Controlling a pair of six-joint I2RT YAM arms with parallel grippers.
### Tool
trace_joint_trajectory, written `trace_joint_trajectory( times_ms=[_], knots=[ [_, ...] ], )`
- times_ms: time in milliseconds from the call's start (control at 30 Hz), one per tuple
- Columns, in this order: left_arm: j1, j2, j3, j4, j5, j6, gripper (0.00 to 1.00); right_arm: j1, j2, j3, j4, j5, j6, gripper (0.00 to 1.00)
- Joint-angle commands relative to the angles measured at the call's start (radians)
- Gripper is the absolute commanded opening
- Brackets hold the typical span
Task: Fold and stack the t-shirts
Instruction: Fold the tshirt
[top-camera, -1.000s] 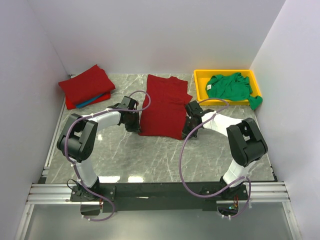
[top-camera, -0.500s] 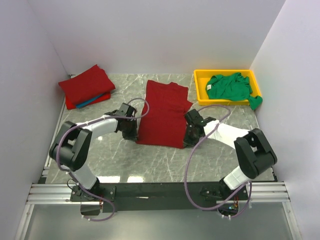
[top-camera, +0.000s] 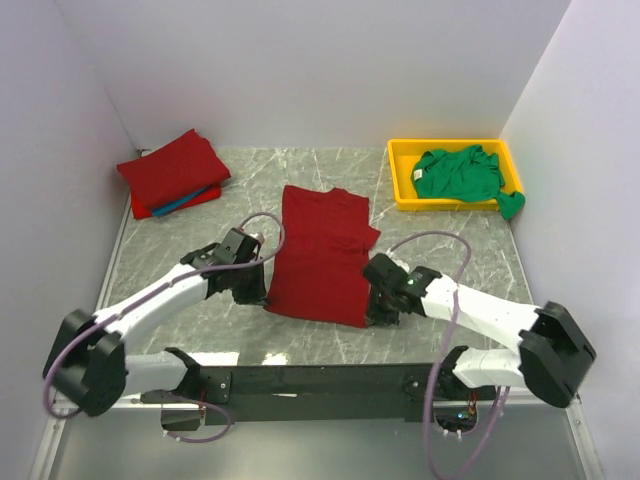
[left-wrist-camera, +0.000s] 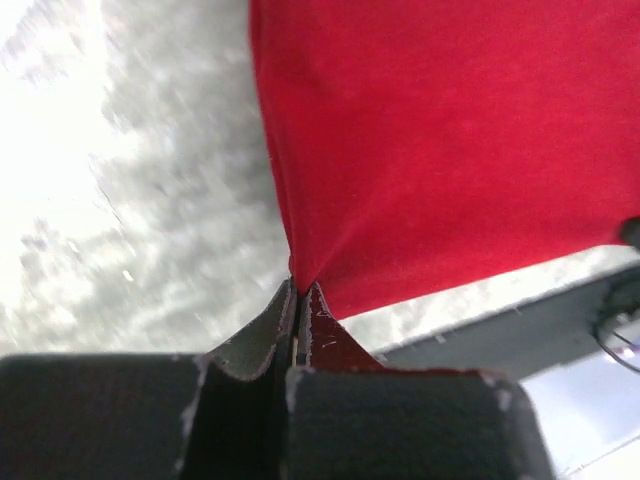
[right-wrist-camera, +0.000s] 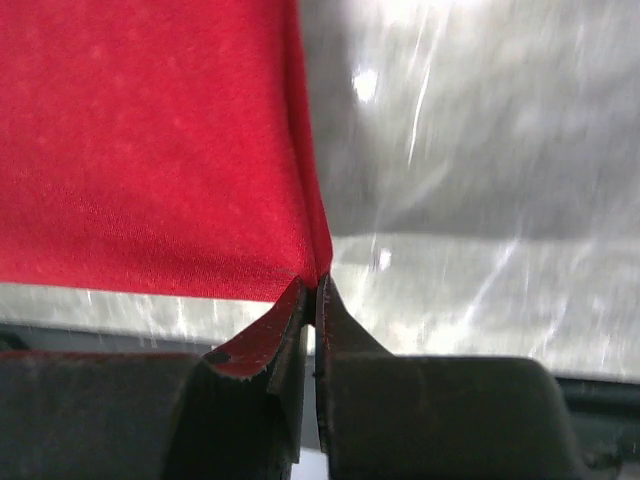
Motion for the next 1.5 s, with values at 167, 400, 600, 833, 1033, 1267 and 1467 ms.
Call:
trace_joint_trajectory(
  times_ms=[167, 400, 600, 833, 1033, 1267, 1467],
  knots=[
    [-0.052, -0.252, -0.012, -0.159, -0.033, -0.156, 0.01, 0.193, -0.206, -0.001, -0.22, 0.128, 0.227, 0.0],
    [-0.076, -0.381, 0.052, -0.236, -0.032, -0.234, 0.01, 0.309, -0.256, 0.146, -0.41, 0.216, 0.318, 0.0],
    [-0.076, -0.335, 0.146, -0.213, -0.045, -0.245, 0.0, 0.31, -0.252, 0.246, -0.459, 0.288, 0.303, 0.0],
    [-0.071, -0.214, 0.158, -0.088, -0.05, -0.231, 0.0, 0.155, -0.234, 0.261, -0.354, 0.317, 0.159, 0.0],
    [-0.008, -0.102, 0.236, -0.028, -0.026, -0.181, 0.0, -0.029, -0.142, 0.33, -0.275, 0.273, -0.048, 0.0],
    [0.076, 0.043, 0.334, 0.021, 0.048, -0.118, 0.0, -0.164, -0.001, 0.474, -0.248, 0.228, -0.179, 0.0],
    [0.144, 0.163, 0.434, 0.038, 0.093, -0.072, 0.0, -0.266, 0.132, 0.581, -0.22, 0.182, -0.271, 0.0]
  ],
)
